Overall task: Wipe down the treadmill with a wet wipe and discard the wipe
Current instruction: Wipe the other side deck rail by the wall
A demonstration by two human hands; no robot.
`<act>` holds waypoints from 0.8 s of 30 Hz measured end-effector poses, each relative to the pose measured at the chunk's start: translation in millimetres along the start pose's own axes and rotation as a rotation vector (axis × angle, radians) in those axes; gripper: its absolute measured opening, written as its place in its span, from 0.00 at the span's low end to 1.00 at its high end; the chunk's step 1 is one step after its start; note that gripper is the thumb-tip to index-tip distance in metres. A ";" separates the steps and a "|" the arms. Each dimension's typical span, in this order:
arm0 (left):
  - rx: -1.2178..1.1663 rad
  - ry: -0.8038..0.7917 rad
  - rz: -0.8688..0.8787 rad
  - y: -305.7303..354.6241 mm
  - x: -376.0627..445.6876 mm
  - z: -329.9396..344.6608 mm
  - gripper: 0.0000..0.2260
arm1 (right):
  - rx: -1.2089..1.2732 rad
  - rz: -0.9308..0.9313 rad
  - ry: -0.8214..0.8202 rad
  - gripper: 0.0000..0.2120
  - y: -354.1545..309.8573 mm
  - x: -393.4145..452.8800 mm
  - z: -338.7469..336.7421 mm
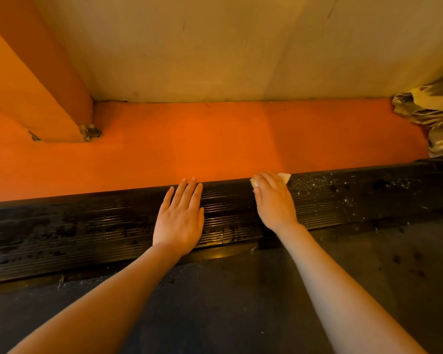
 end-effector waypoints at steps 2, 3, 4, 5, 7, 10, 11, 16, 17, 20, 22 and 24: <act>0.001 0.001 -0.001 0.0 0.1 0.2 0.28 | 0.017 -0.082 -0.018 0.21 -23.2 -6.7 7.8; 0.000 0.001 -0.004 0.4 0.2 -0.3 0.28 | 0.019 -0.114 -0.023 0.22 -32.0 -10.0 12.4; -0.001 0.002 -0.005 0.8 0.4 -0.8 0.28 | 0.015 -0.132 -0.023 0.23 -36.5 -11.8 16.4; -0.002 0.000 -0.005 1.0 0.5 -1.1 0.28 | 0.006 -0.136 -0.022 0.23 -36.7 -12.5 18.5; -0.009 -0.003 -0.002 0.7 0.7 -0.9 0.28 | -0.009 -0.101 -0.026 0.24 -26.5 -12.1 19.0; -0.013 0.004 0.007 -0.2 0.3 -1.4 0.29 | 0.005 0.036 -0.022 0.25 1.5 -12.0 12.0; -0.015 0.006 0.007 -0.1 0.0 -1.7 0.28 | 0.008 0.073 -0.021 0.25 8.3 -12.8 10.2; -0.044 0.018 0.011 -0.4 -0.2 -0.3 0.24 | 0.082 0.128 0.002 0.26 4.9 -36.6 17.0; -0.042 0.020 0.011 -0.4 -0.2 -0.8 0.24 | 0.098 0.131 0.011 0.26 -0.5 -47.4 20.3; -0.047 0.014 0.005 0.1 -0.2 -0.9 0.25 | 0.106 0.147 0.044 0.25 -15.0 -84.0 33.4; -0.055 0.015 0.005 0.3 -0.9 -2.0 0.25 | 0.091 0.169 0.058 0.24 -18.5 -99.5 41.1; -0.056 0.019 0.006 0.0 -1.6 -2.0 0.25 | 0.085 0.177 0.062 0.24 -16.7 -97.8 40.6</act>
Point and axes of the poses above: each hand's wrist, its own x-axis towards the middle knuckle, its own z-axis out of the palm, y = z × x, the point moved 4 cm from there along x, towards the middle knuckle, and after that the axes turned 2 degrees about -y, right-handed, at the moved point
